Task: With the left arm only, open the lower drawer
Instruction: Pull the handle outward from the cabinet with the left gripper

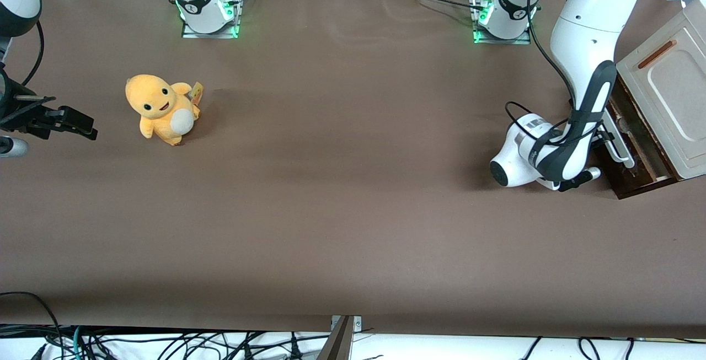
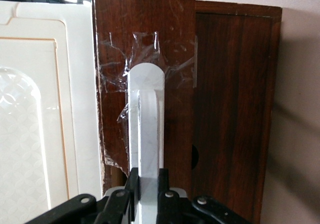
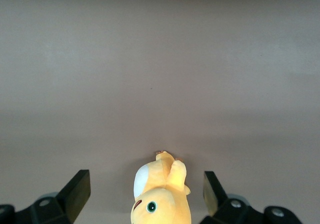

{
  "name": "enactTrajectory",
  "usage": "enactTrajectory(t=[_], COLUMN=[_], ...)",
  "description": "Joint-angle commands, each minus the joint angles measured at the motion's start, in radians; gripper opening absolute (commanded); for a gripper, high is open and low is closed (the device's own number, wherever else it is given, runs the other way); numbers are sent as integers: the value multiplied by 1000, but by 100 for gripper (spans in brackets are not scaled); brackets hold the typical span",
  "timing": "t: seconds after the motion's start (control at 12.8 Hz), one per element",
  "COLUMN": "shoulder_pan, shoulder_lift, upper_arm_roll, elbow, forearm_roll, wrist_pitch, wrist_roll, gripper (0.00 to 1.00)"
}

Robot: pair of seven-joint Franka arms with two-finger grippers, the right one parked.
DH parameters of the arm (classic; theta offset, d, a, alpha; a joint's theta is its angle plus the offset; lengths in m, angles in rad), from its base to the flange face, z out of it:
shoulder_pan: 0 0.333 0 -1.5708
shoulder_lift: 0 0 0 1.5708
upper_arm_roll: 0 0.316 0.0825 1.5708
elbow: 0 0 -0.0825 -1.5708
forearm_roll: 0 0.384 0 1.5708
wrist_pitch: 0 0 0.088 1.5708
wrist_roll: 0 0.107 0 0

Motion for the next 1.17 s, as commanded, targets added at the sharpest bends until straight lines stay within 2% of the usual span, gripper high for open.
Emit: enactTrajectory(t=[0.0, 0.08, 1.09], shoulder_pan=[-8, -8, -15], shoulder_lift=[-10, -10, -7], upper_arm_roll=[-20, -20, -56], elbow=[32, 33, 56], forearm_roll=[-46, -64, -90], wrist_pitch=[-36, -36, -66], wrist_roll=[-5, -5, -7], gripper=[6, 6, 6])
